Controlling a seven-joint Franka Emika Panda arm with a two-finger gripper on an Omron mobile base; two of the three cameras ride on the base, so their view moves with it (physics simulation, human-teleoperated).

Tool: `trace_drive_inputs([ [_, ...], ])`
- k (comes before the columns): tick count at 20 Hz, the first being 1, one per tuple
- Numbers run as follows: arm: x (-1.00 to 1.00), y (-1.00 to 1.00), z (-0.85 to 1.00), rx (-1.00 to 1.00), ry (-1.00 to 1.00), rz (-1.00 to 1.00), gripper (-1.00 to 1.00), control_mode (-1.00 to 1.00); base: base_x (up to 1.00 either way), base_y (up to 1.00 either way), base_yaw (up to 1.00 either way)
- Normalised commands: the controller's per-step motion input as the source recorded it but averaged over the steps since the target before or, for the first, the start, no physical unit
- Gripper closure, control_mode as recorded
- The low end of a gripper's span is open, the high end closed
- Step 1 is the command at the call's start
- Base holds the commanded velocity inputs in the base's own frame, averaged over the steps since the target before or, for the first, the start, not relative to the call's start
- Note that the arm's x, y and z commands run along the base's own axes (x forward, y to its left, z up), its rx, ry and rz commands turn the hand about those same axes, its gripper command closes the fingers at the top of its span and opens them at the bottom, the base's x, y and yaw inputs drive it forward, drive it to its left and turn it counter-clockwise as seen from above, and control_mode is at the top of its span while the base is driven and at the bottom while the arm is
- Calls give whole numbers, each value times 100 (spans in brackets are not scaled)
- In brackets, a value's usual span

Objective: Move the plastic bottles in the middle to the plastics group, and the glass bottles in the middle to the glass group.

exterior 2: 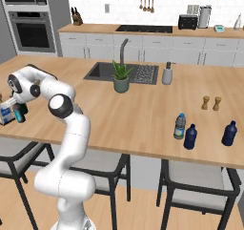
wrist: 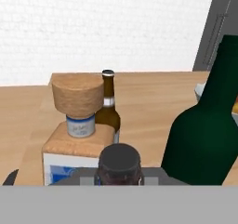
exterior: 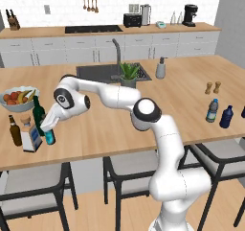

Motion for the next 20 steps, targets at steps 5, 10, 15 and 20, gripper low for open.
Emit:
trace_drive_inputs([
  [5, 0, 0, 0, 0, 0, 0, -100, -100, 0, 0, 0],
  [10, 0, 0, 0, 0, 0, 0, -100, -100, 0, 0, 0],
  [15, -5, -27, 2, 0, -2, 0, -100, -100, 0, 0, 0],
  [20, 0, -46, 14, 0, 0, 0, -100, -100, 0, 0, 0],
])
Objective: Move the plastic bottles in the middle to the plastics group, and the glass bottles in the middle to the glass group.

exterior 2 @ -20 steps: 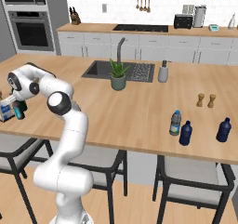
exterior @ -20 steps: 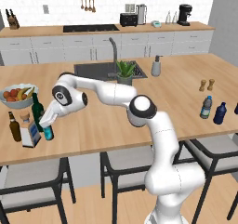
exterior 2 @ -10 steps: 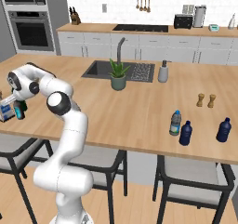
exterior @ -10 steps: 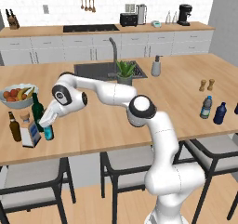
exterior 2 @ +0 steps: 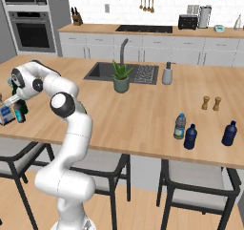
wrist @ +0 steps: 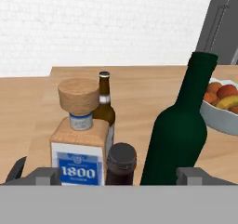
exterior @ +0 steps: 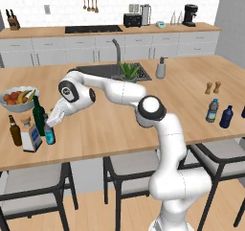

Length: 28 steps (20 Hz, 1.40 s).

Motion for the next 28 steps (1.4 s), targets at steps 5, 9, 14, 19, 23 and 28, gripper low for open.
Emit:
trace_drive_inputs([
  [5, -12, -66, 15, 0, -1, 0, -100, -100, 0, 0, 0],
  [9, -17, -87, 18, 0, -3, 0, -100, -100, 0, 0, 0],
  [14, -14, -96, 20, 0, -2, -6, -100, -100, 0, 0, 0],
  [19, -2, -98, 27, 1, 0, -16, -100, -100, 0, 0, 0],
  [23, 0, -97, 29, 2, 0, -22, -100, -100, 0, 0, 0],
  [28, -3, -81, 23, 1, 0, -31, -100, -100, 0, 0, 0],
])
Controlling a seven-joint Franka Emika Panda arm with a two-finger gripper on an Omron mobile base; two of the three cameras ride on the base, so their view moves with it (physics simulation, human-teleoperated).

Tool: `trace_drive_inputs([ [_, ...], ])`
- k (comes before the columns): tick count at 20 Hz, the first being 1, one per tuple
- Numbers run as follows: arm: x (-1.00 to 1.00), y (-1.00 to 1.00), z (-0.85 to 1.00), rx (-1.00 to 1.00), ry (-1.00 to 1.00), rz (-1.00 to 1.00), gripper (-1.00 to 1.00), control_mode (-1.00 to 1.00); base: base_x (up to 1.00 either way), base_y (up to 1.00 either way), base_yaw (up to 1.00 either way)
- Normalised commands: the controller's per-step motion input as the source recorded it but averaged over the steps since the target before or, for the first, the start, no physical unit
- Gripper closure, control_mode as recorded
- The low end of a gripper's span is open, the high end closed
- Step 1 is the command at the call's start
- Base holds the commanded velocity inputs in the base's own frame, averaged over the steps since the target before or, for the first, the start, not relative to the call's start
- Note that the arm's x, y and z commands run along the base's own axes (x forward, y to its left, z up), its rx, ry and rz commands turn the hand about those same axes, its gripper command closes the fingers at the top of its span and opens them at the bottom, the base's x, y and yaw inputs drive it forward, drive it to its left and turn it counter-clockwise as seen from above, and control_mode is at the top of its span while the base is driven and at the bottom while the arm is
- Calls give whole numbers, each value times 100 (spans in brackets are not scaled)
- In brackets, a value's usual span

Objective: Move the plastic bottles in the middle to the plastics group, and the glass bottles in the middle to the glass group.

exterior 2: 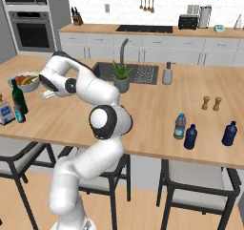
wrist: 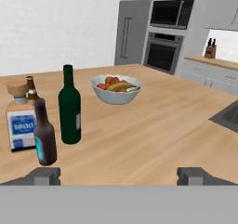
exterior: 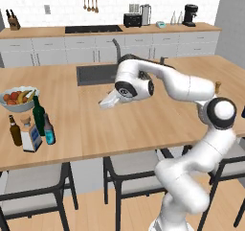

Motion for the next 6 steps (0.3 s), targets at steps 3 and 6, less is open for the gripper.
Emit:
trace_drive_inputs([
  [3, -4, -60, 10, 0, 0, -42, -100, -100, 0, 0, 0],
  [6, -5, -42, 11, 0, 0, -47, -100, -100, 0, 0, 0],
])
